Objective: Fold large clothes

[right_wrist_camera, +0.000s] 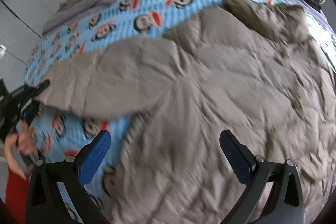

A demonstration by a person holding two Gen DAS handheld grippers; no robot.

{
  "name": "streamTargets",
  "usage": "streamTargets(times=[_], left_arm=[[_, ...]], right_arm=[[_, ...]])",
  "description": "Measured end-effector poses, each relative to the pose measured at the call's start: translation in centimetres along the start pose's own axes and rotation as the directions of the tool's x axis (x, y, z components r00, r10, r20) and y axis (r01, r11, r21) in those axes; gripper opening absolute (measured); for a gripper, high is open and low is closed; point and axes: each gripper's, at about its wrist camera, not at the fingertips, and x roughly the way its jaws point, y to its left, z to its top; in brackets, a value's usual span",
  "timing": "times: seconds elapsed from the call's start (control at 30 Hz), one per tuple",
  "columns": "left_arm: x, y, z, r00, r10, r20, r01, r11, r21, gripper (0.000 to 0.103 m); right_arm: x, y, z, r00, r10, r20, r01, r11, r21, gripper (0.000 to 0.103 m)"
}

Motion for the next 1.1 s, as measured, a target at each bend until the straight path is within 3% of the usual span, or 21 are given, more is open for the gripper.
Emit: streamTargets(times=[0.07, 0.1, 0.13, 0.2, 0.3, 0.47, 0.57, 0.67, 0.73, 0.8, 0.87, 0.93, 1.03, 1.1], left_arm=[[-1.4, -1.8, -0.1, 1.0, -0.025, 0.017, 0.023, 0.998, 0.066, 0.009], [-2.2, -2.6, -0.1, 0.999, -0.039, 0.023, 0.036, 0.995, 0.096, 0.009], [-2.6, -3.6, -0.1, 0.998, -0.053, 0.031, 0.048, 0.991, 0.129, 0.009], [-3.7, -5.2, -0.5, 0.996, -0.078, 0.037, 0.071, 0.983, 0.171, 0.009], [-4.0, -8.4, -1.1, 0.992, -0.125, 0.025, 0.116, 0.968, 0.223, 0.009], [-3.2, -15.7, -3.9, 0.982, -0.186, -0.027, 0.184, 0.92, 0.347, 0.009], [-2.5, -21.3, -6.5, 0.972, -0.227, -0.065, 0.233, 0.868, 0.438, 0.009], [-0.9, -27.0, -10.6, 0.97, -0.223, -0.099, 0.24, 0.803, 0.546, 0.009], [0.9, -30.3, -14.1, 0.966, -0.21, -0.15, 0.258, 0.763, 0.593, 0.009], [2.8, -32.9, -17.4, 0.96, -0.194, -0.2, 0.278, 0.727, 0.628, 0.009], [5.7, -35.1, -21.3, 0.958, -0.144, -0.25, 0.279, 0.685, 0.673, 0.009], [8.8, -36.3, -25.1, 0.957, -0.056, -0.283, 0.249, 0.654, 0.714, 0.009], [12.0, -36.5, -29.2, 0.942, 0.049, -0.332, 0.225, 0.641, 0.734, 0.009], [12.5, -35.9, -30.8, 0.943, 0.098, -0.317, 0.191, 0.621, 0.76, 0.009]], right_arm=[[1.4, 0.4, 1.3, 0.998, 0.066, -0.003, -0.065, 0.996, 0.058, 0.101], [1.8, 0.4, 1.4, 0.995, 0.097, -0.008, -0.096, 0.991, 0.089, 0.092], [2.7, 0.4, 1.6, 0.992, 0.127, -0.015, -0.124, 0.985, 0.12, 0.064], [5.3, 0.4, 2.1, 0.978, 0.197, -0.064, -0.182, 0.966, 0.185, 0.024], [8.4, 0.1, 2.0, 0.97, 0.225, -0.093, -0.199, 0.953, 0.23, 0.019], [10.9, -0.3, 2.3, 0.954, 0.27, -0.132, -0.235, 0.944, 0.232, 0.018], [10.1, -1.5, 2.5, 0.925, 0.357, -0.132, -0.317, 0.914, 0.253, 0.019], [7.3, -4.4, 1.9, 0.925, 0.372, -0.083, -0.338, 0.901, 0.272, 0.019], [4.8, -7.8, 1.0, 0.948, 0.315, -0.035, -0.293, 0.914, 0.282, 0.019], [2.2, -11.3, 0.0, 0.977, 0.213, 0.006, -0.206, 0.937, 0.284, 0.019], [0.0, -15.4, -1.0, 0.992, 0.118, 0.04, -0.125, 0.946, 0.3, 0.019], [-1.3, -18.9, -1.9, 0.997, 0.049, 0.052, -0.063, 0.944, 0.323, 0.019], [-2.5, -23.5, -3.2, 0.999, -0.023, 0.046, 0.005, 0.933, 0.36, 0.019], [-2.9, -25.4, -3.9, 0.999, -0.036, 0.04, 0.018, 0.923, 0.385, 0.019]])
